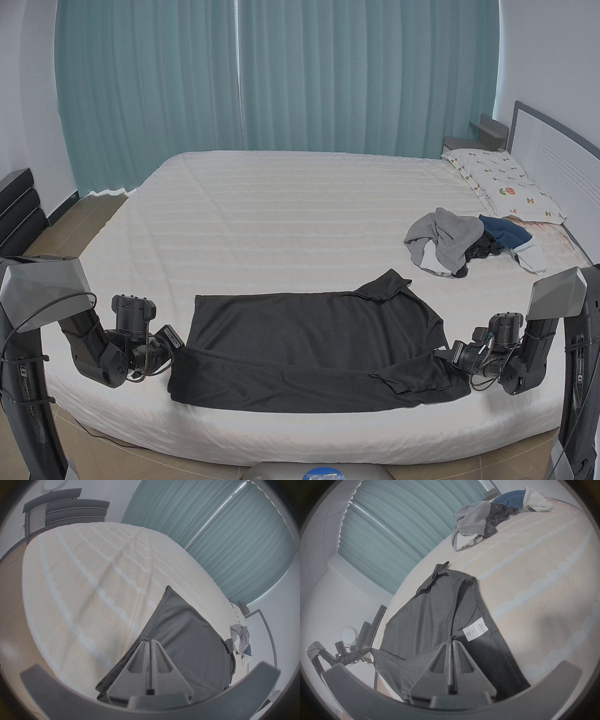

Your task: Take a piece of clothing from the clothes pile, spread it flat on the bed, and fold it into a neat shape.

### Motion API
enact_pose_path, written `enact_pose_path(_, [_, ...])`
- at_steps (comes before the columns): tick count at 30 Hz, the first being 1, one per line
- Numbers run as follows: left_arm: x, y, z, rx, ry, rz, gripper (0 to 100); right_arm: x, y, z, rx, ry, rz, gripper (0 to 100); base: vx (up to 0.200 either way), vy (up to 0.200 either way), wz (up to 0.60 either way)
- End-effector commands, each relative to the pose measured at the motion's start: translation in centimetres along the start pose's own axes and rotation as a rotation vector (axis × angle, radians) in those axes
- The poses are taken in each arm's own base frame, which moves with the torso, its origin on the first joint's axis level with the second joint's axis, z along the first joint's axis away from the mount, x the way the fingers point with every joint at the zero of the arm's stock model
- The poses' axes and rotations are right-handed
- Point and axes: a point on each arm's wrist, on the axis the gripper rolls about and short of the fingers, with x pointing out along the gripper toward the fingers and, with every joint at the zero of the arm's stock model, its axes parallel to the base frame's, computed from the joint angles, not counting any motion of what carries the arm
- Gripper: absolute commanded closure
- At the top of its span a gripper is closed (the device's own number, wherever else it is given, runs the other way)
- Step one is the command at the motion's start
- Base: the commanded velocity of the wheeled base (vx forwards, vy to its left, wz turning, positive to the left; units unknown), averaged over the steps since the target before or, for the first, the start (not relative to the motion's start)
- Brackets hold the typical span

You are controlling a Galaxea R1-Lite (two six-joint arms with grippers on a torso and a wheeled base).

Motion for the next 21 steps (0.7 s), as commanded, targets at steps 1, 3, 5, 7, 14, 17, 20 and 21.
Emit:
enact_pose_path(1, [-0.1, 0.0, 0.0, 0.000, -0.002, -0.001, 100, -0.8, 0.4, 0.3, -0.003, -0.010, 0.005, 100, 0.000, 0.000, 0.00])
enact_pose_path(3, [-0.1, 0.1, 0.0, 0.000, -0.001, 0.003, 100, -1.3, 0.5, 0.6, -0.004, -0.029, 0.011, 100, 0.000, 0.000, 0.00])
enact_pose_path(5, [-0.1, 0.0, 0.0, 0.000, -0.002, 0.002, 100, -1.6, 0.7, 0.8, -0.006, -0.041, 0.021, 100, 0.000, 0.000, 0.00])
enact_pose_path(7, [-0.2, 0.0, 0.0, 0.001, -0.002, 0.002, 100, -2.2, 1.1, 1.0, -0.010, -0.054, 0.040, 100, 0.000, 0.000, 0.00])
enact_pose_path(14, [-0.8, 0.0, 0.1, 0.014, -0.012, 0.003, 100, -6.5, 2.3, 2.2, -0.024, -0.119, 0.092, 100, 0.000, 0.000, 0.00])
enact_pose_path(17, [-1.0, -0.1, 0.2, 0.013, -0.018, -0.004, 100, -7.3, 2.3, 2.4, -0.026, -0.135, 0.108, 100, 0.000, 0.000, 0.00])
enact_pose_path(20, [-1.8, -0.4, 0.7, 0.019, -0.038, -0.017, 100, -8.2, 2.5, 2.6, -0.029, -0.154, 0.126, 100, 0.000, 0.000, 0.00])
enact_pose_path(21, [-2.0, -0.4, 0.8, 0.025, -0.042, -0.017, 100, -8.2, 2.5, 2.5, -0.031, -0.154, 0.127, 100, 0.000, 0.000, 0.00])
